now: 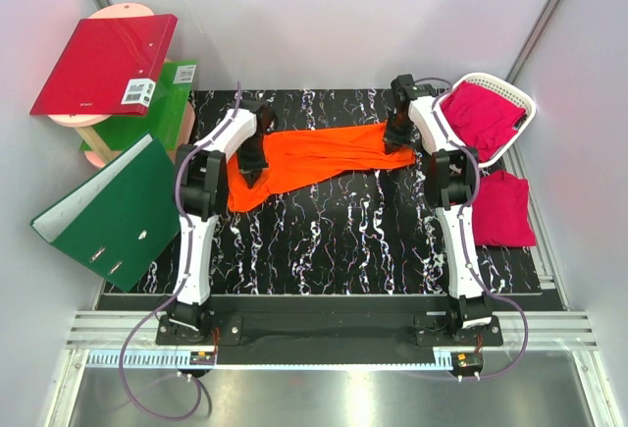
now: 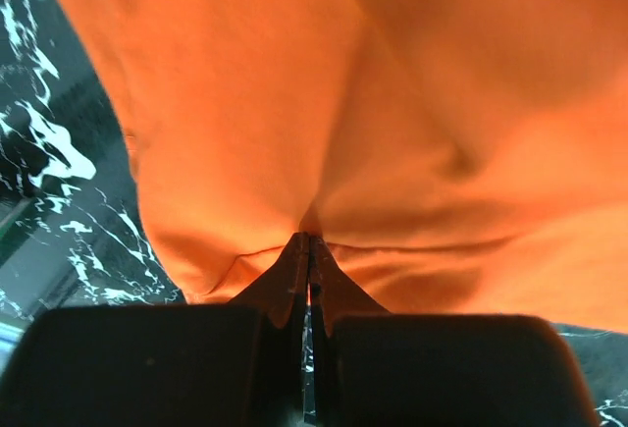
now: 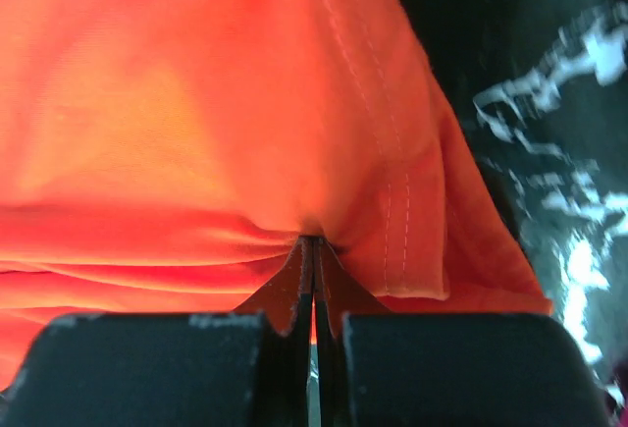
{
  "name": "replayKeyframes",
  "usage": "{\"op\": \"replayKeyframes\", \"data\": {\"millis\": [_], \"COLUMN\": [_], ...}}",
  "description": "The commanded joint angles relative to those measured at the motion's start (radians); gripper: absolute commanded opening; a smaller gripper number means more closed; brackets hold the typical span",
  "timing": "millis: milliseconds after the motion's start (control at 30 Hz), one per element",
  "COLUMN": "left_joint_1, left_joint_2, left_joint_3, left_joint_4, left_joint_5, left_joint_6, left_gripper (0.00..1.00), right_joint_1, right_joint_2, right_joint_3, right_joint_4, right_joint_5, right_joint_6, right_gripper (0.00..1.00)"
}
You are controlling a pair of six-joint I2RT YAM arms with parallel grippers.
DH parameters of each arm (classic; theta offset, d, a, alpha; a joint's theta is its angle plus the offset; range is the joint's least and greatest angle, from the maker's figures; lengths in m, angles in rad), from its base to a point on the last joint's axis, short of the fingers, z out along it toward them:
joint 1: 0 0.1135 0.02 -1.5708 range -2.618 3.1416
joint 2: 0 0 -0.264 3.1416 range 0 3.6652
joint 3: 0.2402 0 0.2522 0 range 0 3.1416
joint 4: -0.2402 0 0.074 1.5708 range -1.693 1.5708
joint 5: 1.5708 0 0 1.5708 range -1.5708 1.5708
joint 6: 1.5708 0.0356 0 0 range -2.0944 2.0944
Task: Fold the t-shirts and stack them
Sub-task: Rotate the tshirt 90 degrees
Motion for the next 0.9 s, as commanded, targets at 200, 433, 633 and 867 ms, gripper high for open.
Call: {"op": "replayKeyframes", "data": {"millis": [200,433,633,867], "left_joint_1": [0.028,0.020,0.014,-0.040], "left_joint_2": [0.194,0.283,0.352,0.276], "left_joint_3": [0.398,0.454,0.526,0.500], "left_joint_4": [-0.135,-0.062,0.000,0.107], "left_joint_5": [0.036,0.186,0.322,0.416], "left_joint_6": [-0.006,-0.016,-0.023,0.023], "left_gripper": [0.00,0.00,0.00,0.04], "right_joint_1": [0.012,0.029,0.077,0.164], "right_joint_2": [-0.207,-0.408,-0.530,-0.546], "right_joint_3": [-0.415,-0.713,-0.855,-0.723], "right_joint_4": [-0.145,-0.128,-0.174,-0.255], "right_joint_5": [0.072,-0.092,-0.204,-0.279], "right_joint_6": [-0.072,-0.084,-0.079,-0.089], "right_gripper": [0.00,0.00,0.00,0.00]}}
